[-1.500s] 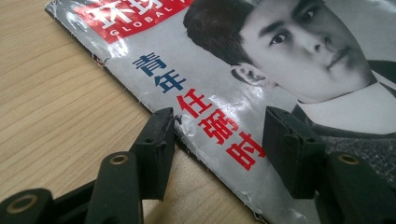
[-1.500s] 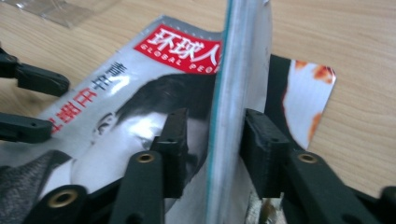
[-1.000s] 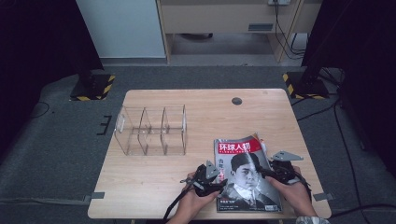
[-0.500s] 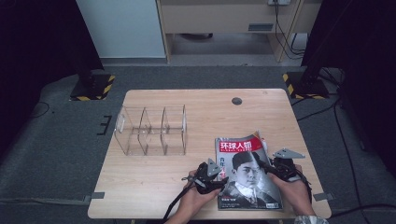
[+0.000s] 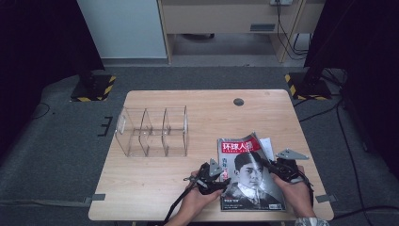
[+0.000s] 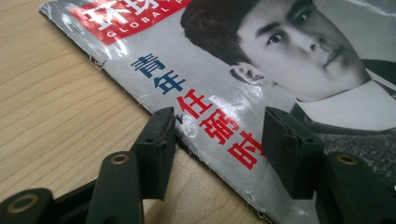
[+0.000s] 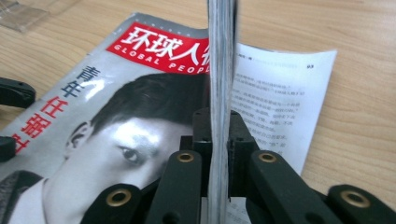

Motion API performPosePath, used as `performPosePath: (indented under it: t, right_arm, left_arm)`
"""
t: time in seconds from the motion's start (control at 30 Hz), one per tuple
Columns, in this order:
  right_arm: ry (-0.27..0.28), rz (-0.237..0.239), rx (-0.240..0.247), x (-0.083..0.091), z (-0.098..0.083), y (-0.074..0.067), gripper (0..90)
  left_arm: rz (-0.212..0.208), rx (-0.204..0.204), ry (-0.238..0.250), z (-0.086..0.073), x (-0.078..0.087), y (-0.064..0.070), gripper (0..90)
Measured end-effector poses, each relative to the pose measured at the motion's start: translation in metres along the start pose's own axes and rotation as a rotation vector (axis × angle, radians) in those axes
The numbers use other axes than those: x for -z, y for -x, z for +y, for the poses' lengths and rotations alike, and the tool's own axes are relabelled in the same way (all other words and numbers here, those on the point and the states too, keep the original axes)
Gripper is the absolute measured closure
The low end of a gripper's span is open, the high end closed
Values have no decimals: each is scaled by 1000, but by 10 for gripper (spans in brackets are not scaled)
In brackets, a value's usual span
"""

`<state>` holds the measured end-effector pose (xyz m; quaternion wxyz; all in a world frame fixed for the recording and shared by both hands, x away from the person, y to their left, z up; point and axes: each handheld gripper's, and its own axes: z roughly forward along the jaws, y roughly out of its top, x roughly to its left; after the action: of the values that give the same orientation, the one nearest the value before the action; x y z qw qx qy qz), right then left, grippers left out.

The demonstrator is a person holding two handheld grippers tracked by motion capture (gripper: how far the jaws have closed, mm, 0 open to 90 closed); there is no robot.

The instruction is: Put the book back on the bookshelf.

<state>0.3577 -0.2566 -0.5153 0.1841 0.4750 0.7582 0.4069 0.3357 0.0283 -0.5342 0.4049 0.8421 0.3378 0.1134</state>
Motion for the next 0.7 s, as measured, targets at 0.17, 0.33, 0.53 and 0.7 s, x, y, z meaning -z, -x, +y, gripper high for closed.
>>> performPosePath:
  t: [0.17, 0.33, 0.53, 0.7]
  right_arm:
    - [31, 15, 17, 5, 3, -2, 876]
    - [78, 46, 27, 13, 6, -5, 877]
    - [139, 75, 56, 24, 11, -11, 878]
    - [208, 118, 65, 33, 16, -16, 879]
  left_arm:
    - [-37, 51, 4, 2, -2, -7, 282]
    - [-51, 76, 42, 3, -1, -19, 177]
    - [-81, 119, 39, 4, -2, -27, 152]
    - [-90, 154, 33, 5, -5, -31, 155]
